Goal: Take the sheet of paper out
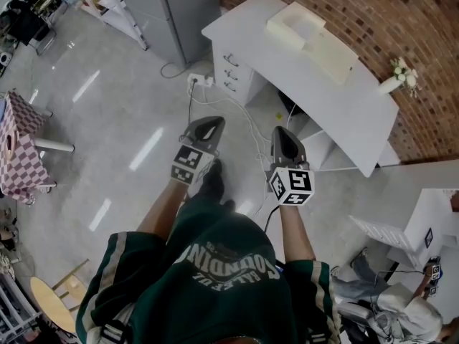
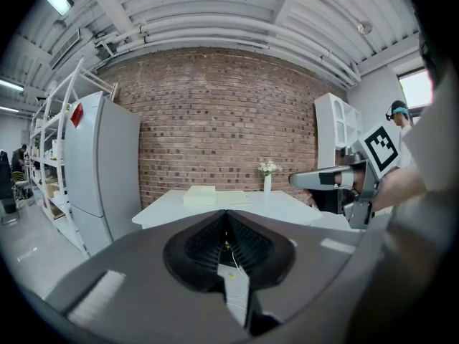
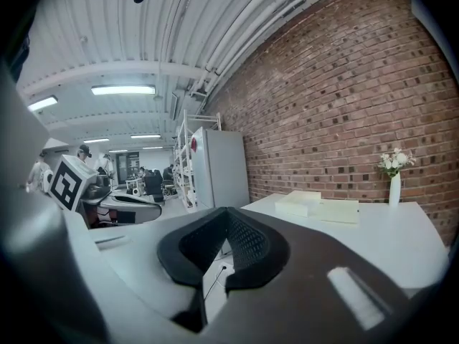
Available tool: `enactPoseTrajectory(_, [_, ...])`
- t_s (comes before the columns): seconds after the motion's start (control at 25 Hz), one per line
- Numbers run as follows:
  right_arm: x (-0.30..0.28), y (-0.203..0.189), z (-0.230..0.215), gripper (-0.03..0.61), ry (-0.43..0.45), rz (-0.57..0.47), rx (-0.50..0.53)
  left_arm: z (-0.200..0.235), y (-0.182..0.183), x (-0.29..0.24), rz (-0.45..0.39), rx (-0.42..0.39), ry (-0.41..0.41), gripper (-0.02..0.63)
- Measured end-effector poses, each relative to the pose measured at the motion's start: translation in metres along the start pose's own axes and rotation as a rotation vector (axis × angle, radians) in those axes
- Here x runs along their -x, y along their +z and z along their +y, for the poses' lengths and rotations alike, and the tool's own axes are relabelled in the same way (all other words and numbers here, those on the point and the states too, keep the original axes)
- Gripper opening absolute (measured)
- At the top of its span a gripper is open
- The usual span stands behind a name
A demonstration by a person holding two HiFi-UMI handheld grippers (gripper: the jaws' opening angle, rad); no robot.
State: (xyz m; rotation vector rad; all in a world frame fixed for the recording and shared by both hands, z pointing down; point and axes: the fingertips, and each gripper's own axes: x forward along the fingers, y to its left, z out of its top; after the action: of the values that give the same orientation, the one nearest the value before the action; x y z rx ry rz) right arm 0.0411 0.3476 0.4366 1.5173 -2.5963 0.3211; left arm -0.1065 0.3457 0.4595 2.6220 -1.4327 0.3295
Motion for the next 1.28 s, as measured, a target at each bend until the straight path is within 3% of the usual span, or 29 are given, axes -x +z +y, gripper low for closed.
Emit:
enactPoseTrajectory(0.6, [-0.108, 0.031, -0.036, 0.000, -0.071, 0.020, -0.003, 0.083, 0.021, -0.093, 0.009, 0.004, -0.077, 0.011])
enactPoseTrajectory(1.28, [-0.165, 0.040, -0.044, 0.000, -0.170, 0.024, -0.018, 0.138, 0.026, -0.135, 0.017, 0.003, -0.174, 0.011])
